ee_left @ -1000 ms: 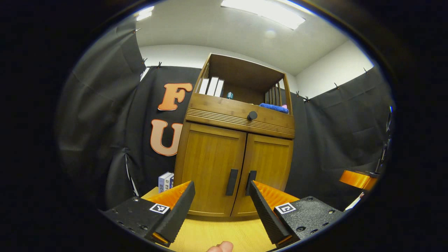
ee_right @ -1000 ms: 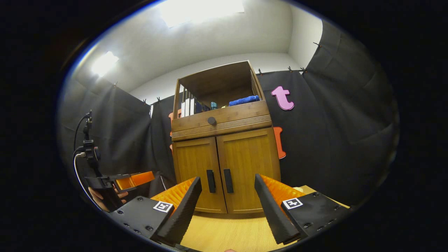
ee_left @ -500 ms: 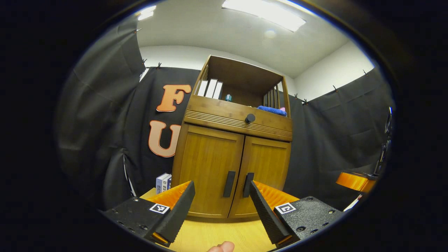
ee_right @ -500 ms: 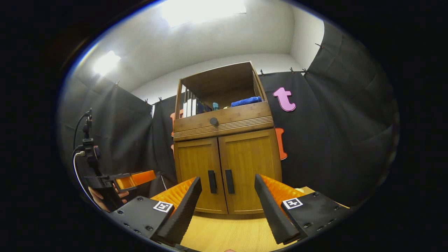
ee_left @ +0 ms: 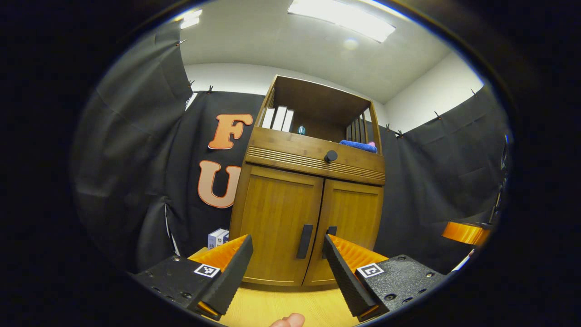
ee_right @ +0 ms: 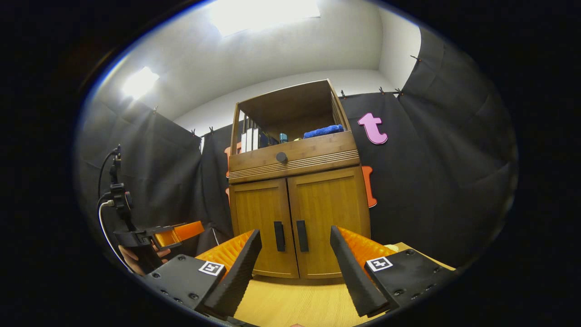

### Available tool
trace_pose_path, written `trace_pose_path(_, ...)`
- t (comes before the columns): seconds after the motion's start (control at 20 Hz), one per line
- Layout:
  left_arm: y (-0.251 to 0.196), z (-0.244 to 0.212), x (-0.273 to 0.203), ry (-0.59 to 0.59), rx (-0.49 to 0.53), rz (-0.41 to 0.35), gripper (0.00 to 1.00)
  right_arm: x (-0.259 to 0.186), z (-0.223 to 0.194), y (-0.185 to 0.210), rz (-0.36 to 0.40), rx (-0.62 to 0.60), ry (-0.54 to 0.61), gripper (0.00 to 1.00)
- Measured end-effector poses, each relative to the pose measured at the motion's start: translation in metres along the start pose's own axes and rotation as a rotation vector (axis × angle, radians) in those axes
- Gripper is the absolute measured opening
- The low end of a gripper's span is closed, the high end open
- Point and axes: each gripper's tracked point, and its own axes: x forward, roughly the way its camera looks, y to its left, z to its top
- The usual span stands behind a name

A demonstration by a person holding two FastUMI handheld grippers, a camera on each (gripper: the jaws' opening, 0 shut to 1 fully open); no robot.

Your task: Open the right door of the double-door shoe cabinet with the right hand, and open the left door with the left hand.

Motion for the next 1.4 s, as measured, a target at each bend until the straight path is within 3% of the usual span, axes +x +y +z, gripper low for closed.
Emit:
trace_pose_path(0.25, 0.009, -0.007, -0.005, -0.046, 0.03, 0.008, 0.94, 0.025, -0.008, 0.005, 0.004, -0.004, 0.01, 0.98)
trace_pose_path(0.35, 0.011, -0.022, -0.004, -0.031, 0.06, 0.008, 0.91, 0.043, -0.015, 0.007, 0.015, -0.011, 0.008, 0.98)
trace_pose_path(0.4, 0.011, -0.03, -0.004, -0.017, 0.06, 0.001, 0.95, 0.052, -0.022, 0.01, 0.024, -0.012, 0.017, 0.98)
trace_pose_path(0.6, 0.029, -0.046, 0.004, 0.002, 0.037, 0.003, 0.95, 0.099, -0.037, 0.016, 0.05, -0.011, 0.019, 0.98)
trace_pose_path(0.95, 0.064, -0.005, 0.015, -0.123, 0.125, 0.092, 0.91, 0.208, -0.057, 0.015, 0.006, -0.13, -0.028, 0.98)
trace_pose_path(1.05, 0.062, -0.001, 0.016, -0.144, 0.132, 0.095, 0.94, 0.243, -0.081, 0.016, 0.011, -0.12, 0.012, 0.98)
trace_pose_path(1.15, 0.058, -0.002, 0.015, -0.159, 0.101, 0.086, 0.92, 0.277, -0.102, 0.013, -0.002, -0.113, 0.046, 0.98)
trace_pose_path(1.2, 0.055, -0.003, 0.016, -0.163, 0.076, 0.079, 0.94, 0.293, -0.113, 0.006, -0.024, -0.124, 0.056, 0.93)
trace_pose_path(1.4, 0.059, -0.011, 0.023, -0.146, 0.086, 0.078, 0.98, 0.321, -0.145, -0.016, -0.103, -0.146, 0.089, 0.98)
